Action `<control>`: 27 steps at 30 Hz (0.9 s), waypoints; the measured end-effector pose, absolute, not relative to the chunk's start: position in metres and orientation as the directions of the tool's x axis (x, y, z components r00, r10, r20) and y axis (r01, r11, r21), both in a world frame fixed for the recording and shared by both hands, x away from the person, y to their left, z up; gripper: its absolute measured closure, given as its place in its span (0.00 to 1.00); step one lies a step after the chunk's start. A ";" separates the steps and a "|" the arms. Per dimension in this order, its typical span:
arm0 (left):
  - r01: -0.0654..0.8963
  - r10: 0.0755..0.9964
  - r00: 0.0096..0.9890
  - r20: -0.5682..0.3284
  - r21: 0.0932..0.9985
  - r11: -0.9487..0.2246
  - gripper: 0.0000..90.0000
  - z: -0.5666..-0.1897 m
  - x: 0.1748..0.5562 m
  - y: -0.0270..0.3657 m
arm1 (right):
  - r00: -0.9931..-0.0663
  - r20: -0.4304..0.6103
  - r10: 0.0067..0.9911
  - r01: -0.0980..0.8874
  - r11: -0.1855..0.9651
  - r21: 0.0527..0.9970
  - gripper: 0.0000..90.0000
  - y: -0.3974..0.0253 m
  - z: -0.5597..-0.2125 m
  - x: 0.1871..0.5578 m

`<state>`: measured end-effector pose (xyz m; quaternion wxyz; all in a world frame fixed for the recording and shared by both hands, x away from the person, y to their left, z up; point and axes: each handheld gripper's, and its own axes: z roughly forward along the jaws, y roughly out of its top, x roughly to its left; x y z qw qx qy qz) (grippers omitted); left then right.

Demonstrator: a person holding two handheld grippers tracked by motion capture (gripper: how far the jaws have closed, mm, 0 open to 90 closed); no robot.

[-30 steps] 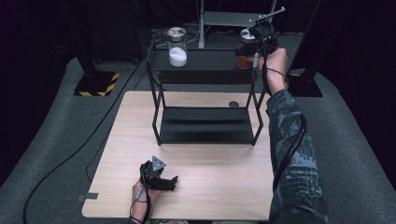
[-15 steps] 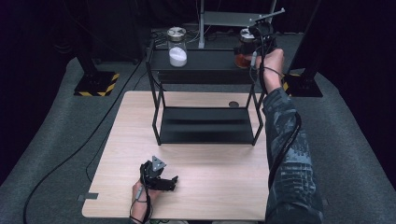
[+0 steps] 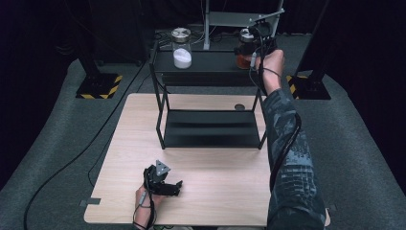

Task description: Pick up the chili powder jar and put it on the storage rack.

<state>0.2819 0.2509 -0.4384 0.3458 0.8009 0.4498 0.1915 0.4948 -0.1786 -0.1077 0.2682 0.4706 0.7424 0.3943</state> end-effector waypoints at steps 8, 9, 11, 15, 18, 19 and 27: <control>0.588 0.853 0.522 -0.005 0.726 -0.356 0.02 -0.438 0.282 0.251 | -0.414 -0.027 0.910 0.482 0.244 0.842 0.35 -0.179 -0.109 0.494; 0.588 0.853 0.522 -0.005 0.726 -0.356 0.02 -0.438 0.282 0.251 | -0.414 -0.027 0.910 0.482 0.245 0.841 0.35 -0.179 -0.109 0.494; 0.588 0.853 0.522 -0.005 0.726 -0.356 0.02 -0.438 0.282 0.251 | -0.415 -0.028 0.910 0.483 0.246 0.841 0.35 -0.179 -0.109 0.494; 0.588 0.853 0.522 -0.005 0.726 -0.356 0.02 -0.438 0.282 0.251 | -0.412 -0.028 0.911 0.488 0.246 0.837 0.30 -0.178 -0.108 0.495; 0.588 0.853 0.522 -0.005 0.726 -0.356 0.02 -0.439 0.282 0.251 | -0.408 -0.025 0.913 0.494 0.244 0.835 0.18 -0.176 -0.106 0.493; 0.588 0.853 0.522 -0.005 0.726 -0.356 0.02 -0.438 0.282 0.251 | -0.407 -0.025 0.913 0.494 0.243 0.834 0.15 -0.176 -0.105 0.493; 0.588 0.853 0.522 -0.006 0.726 -0.356 0.02 -0.438 0.282 0.251 | -0.422 -0.042 0.905 0.499 0.271 0.823 0.00 -0.178 -0.100 0.477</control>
